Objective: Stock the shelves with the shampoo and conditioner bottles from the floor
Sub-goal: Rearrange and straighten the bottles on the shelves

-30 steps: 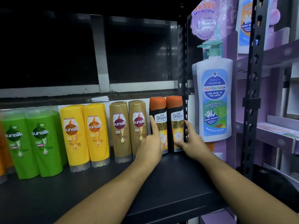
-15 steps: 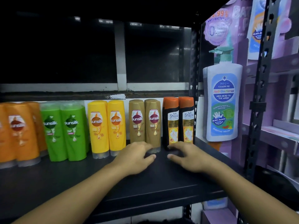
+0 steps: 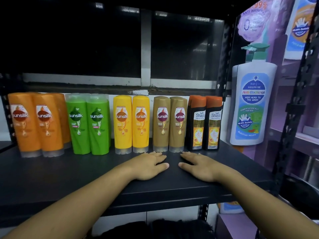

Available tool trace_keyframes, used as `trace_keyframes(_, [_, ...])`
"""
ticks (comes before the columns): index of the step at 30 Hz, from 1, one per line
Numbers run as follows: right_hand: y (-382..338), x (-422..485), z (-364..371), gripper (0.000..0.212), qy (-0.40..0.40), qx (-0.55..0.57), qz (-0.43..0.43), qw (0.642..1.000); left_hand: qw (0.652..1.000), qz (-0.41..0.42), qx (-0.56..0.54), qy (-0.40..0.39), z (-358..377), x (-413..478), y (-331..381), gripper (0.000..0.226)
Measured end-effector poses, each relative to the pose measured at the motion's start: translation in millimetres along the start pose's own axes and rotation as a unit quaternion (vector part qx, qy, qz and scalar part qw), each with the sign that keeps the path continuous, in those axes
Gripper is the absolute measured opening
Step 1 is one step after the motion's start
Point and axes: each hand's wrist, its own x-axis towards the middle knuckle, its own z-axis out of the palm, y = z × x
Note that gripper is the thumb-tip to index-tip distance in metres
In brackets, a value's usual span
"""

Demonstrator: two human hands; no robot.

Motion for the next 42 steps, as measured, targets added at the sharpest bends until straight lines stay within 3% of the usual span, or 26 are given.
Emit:
trace_keyframes(4, [2, 2, 2, 0.069, 0.021, 0.024, -0.002, 0.999, 0.999, -0.002, -0.03, 0.044, 1, 0, -3, 0.059])
trace_keyframes(7, [2, 3, -1, 0.073, 0.061, 0.079, -0.016, 0.995, 0.989, -0.002, -0.035, 0.147, -3, 0, -3, 0.045])
trace_keyframes(11, [-12, 9, -10, 0.067, 0.187, 0.149, -0.053, 0.97, 0.948, -0.02, -0.046, 0.313, -21, 5, 6, 0.046])
trace_keyframes(16, [-26, 39, -14, 0.058, 0.266, 0.242, -0.016, 0.933, 0.911, -0.035, -0.073, 0.405, -33, 29, 18, 0.049])
trace_keyframes(21, [-30, 65, -5, 0.077, 0.279, 0.261, 0.014, 0.924, 0.915, -0.105, -0.061, 0.383, -33, 53, 23, 0.091])
trace_keyframes(26, [-28, 79, 2, 0.078, 0.306, 0.252, 0.027, 0.918, 0.917, -0.115, -0.05, 0.378, -23, 61, 21, 0.11])
trace_keyframes(37, [-23, 85, 3, 0.079, 0.313, 0.229, 0.016, 0.922, 0.923, -0.122, -0.045, 0.362, -20, 63, 20, 0.108])
trace_keyframes(42, [-26, 71, 3, 0.065, 0.284, 0.215, 0.015, 0.934, 0.94, -0.133, -0.053, 0.31, -24, 51, 15, 0.097])
